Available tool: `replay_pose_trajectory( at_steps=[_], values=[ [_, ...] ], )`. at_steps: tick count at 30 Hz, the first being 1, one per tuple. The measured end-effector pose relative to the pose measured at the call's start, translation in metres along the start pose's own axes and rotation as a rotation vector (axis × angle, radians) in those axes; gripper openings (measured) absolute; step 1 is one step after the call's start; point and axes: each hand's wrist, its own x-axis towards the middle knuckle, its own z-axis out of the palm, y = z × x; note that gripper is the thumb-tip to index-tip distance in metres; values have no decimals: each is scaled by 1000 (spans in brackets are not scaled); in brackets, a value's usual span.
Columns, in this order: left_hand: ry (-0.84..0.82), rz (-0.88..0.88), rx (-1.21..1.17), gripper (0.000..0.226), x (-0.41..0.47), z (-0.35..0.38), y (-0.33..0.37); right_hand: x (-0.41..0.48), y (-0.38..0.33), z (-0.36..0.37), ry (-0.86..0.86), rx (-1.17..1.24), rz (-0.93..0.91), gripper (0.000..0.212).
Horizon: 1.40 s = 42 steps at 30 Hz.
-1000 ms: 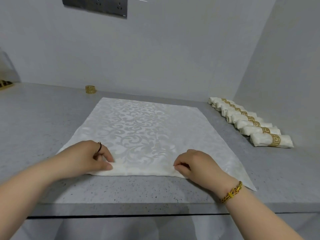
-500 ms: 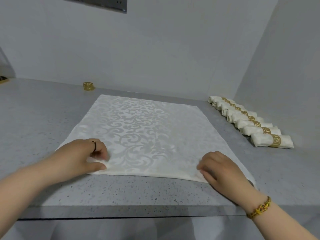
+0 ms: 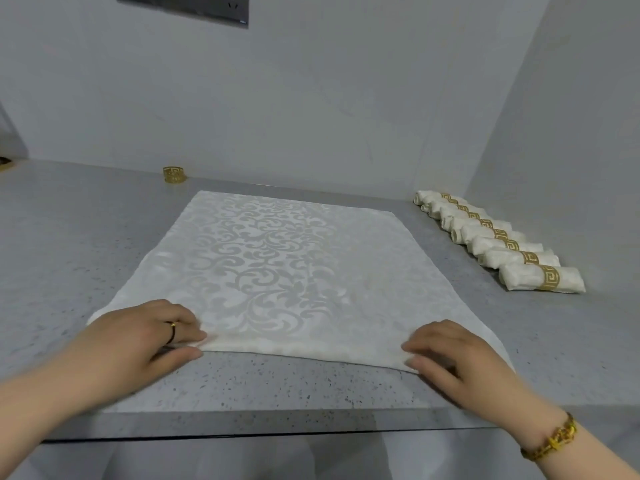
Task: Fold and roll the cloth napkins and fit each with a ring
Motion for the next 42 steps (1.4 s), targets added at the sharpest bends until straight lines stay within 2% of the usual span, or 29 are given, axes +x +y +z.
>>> replay_pose_trajectory(
  at_steps=[3, 6, 9, 11, 13, 16, 19, 22, 24, 26, 27, 29, 30, 31, 32, 33, 35, 39, 42],
  values=[
    [20, -44, 14, 70, 3, -1, 4, -4, 3, 0, 39, 151, 82, 47],
    [26, -75, -9, 71, 2, -1, 5, -4, 2, -3, 31, 147, 128, 39],
    [37, -87, -53, 71, 1, -1, 3, -4, 3, -6, -18, 121, 190, 42],
    [31, -88, -91, 69, -1, -2, 2, -2, 6, -10, -105, 99, 256, 18],
    [10, -88, -145, 66, -3, -3, 1, 1, 7, -14, -173, 128, 320, 25],
    [-49, -124, -174, 64, -2, -5, 1, 8, 5, -18, -247, 107, 396, 25],
    [-69, -205, -239, 50, -1, -7, -1, 13, 3, -18, -229, 124, 445, 22],
    [-51, -288, -259, 21, -1, -7, -4, 17, 7, -16, -129, 175, 509, 16],
    [-66, -343, -266, 22, 0, -7, -6, 18, 7, -16, -110, 103, 451, 23],
    [-100, -397, -304, 26, 3, -10, -4, 17, 10, -13, -44, -111, 274, 34],
    [-104, -419, -337, 27, 3, -11, -4, 15, 11, -11, -16, -187, 164, 32],
    [-107, -479, -411, 26, 5, -13, -1, 10, 12, -11, -16, -243, 31, 15],
    [-118, -509, -434, 21, 5, -14, -2, 8, 15, -10, -16, -247, 4, 27],
    [-116, -522, -452, 19, 5, -14, -4, 4, 16, -9, -26, -239, -11, 42],
    [-104, -522, -449, 32, 4, -13, -6, 0, 14, -9, -38, -217, -8, 52],
    [-92, -535, -457, 44, 3, -12, -8, -3, 14, -11, -37, -208, -9, 57],
    [-96, -583, -480, 53, 2, -8, -12, -7, 13, -13, -51, -223, 4, 58],
    [-82, -633, -526, 48, 6, -7, -12, -3, 17, -13, 42, -280, -17, 58],
    [-113, -667, -541, 25, 12, -7, -15, 7, 16, -12, 36, -138, 128, 42]
  ],
)
